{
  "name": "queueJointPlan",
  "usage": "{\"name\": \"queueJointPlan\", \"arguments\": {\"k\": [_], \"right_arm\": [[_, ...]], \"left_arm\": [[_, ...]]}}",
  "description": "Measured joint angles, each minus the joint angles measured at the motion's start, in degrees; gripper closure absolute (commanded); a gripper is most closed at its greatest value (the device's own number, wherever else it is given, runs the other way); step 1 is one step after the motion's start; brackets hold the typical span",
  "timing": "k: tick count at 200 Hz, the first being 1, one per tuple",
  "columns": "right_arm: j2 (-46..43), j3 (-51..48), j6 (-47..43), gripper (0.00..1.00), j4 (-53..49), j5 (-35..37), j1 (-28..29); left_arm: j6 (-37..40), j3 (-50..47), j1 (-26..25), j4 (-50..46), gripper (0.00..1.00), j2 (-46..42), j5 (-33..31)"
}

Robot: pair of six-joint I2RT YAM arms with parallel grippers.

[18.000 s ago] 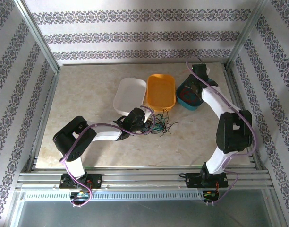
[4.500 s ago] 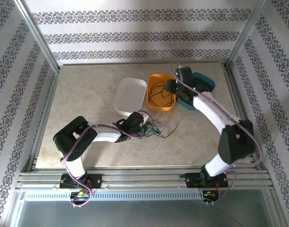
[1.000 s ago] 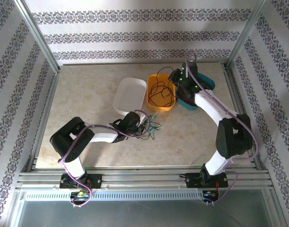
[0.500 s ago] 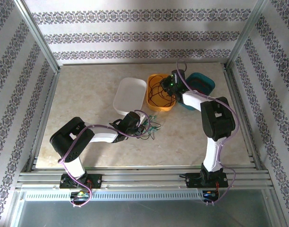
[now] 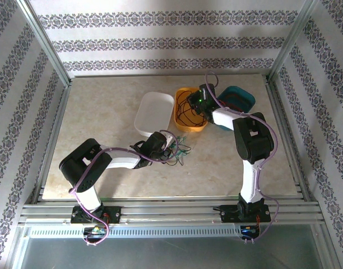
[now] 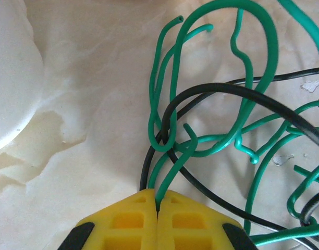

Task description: Untangle the cables

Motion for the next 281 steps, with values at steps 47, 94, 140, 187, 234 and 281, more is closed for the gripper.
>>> {"name": "queueJointPlan", "arguments": {"k": [47,94,140,187,234,281], "right_arm": [[-1.1,1.4,-4.4,0.5,-3.0,1.8,0.0],[-13.5,-2.5,-12.5,0.48,-10.6,5.8,0.0],[-29.4,-11.0,-24.3,0.53,-18.4,3.9,2.3],[-34.2,-19.0,-35.6,0.55,-31.8,-5.0,7.5],[-32.0,-21.2,-40.9,0.6,-37.8,-10.3,9.6],[-25.6,-19.9,-44.3,0.66,-39.0,-13.2,12.0]], "left_arm": [[0.0,0.2,0.0,-0.5,1.0,0.0,0.0],[0.0,0.2,0.0,-0.5,1.0,-0.2,0.2],[0.0,0.2,0.0,-0.5,1.0,-1.7,2.0],[0.0,-0.6,0.9,-0.5,1.0,-4.3,4.6],[0.0,-0.7,1.5,-0.4,1.0,-4.3,6.0],[0.0,-0.7,1.5,-0.4,1.0,-4.3,6.3]]}}
